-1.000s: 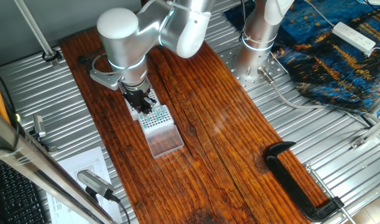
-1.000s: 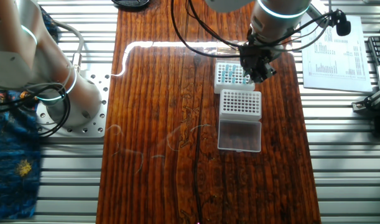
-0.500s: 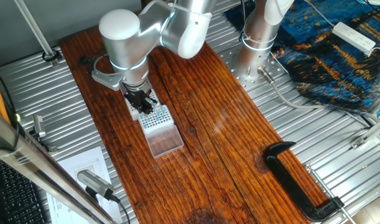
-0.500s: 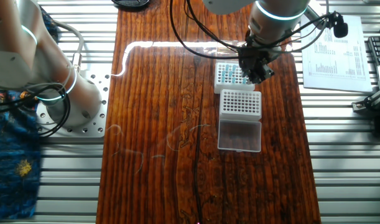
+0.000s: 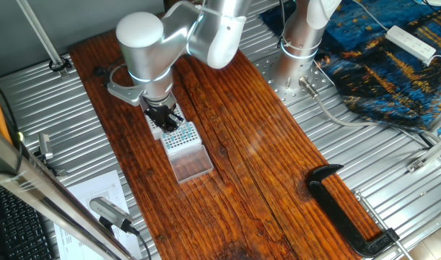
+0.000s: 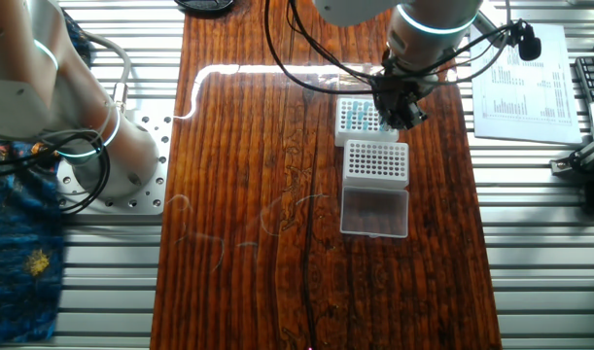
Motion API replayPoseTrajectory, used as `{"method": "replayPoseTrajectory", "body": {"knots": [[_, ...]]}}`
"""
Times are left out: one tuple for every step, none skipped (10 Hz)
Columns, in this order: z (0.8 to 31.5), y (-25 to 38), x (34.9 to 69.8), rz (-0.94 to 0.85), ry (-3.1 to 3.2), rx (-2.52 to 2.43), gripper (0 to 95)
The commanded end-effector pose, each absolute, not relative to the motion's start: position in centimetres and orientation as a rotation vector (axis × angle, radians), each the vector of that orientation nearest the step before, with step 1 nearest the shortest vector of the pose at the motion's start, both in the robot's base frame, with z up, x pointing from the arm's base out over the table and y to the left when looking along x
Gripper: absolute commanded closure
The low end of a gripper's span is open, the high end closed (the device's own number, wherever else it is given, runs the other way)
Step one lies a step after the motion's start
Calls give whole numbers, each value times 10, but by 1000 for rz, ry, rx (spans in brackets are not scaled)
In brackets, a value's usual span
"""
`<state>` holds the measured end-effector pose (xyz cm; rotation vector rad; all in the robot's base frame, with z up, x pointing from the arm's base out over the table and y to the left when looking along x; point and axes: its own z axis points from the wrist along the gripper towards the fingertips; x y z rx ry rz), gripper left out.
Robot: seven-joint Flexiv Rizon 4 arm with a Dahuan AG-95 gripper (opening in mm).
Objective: Transfer all medium pipette tips from one holder to another
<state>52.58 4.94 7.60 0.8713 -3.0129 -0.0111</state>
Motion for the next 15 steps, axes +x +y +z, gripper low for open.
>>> {"method": "replayPoseTrajectory", "body": {"knots": [[76, 49, 526, -14, -3014, 872, 950], [79, 49, 526, -15, -3015, 871, 950], [84, 49, 526, -15, -3010, 875, 950], [88, 49, 526, -16, -3007, 881, 950], [97, 49, 526, -17, -3002, 889, 950], [104, 49, 526, -17, -3000, 895, 950], [113, 50, 525, -20, -2997, 904, 950], [124, 51, 524, -18, -2991, 914, 950], [132, 51, 523, -17, -2985, 924, 950], [143, 52, 521, -12, -2971, 936, 950], [149, 51, 519, -12, -2959, 940, 950], [152, 49, 519, -19, -2943, 949, 950], [156, 40, 518, -30, -2927, 983, 950], [159, 35, 517, -31, -2919, 1004, 950], [162, 26, 514, -34, -2912, 1024, 950]]}}
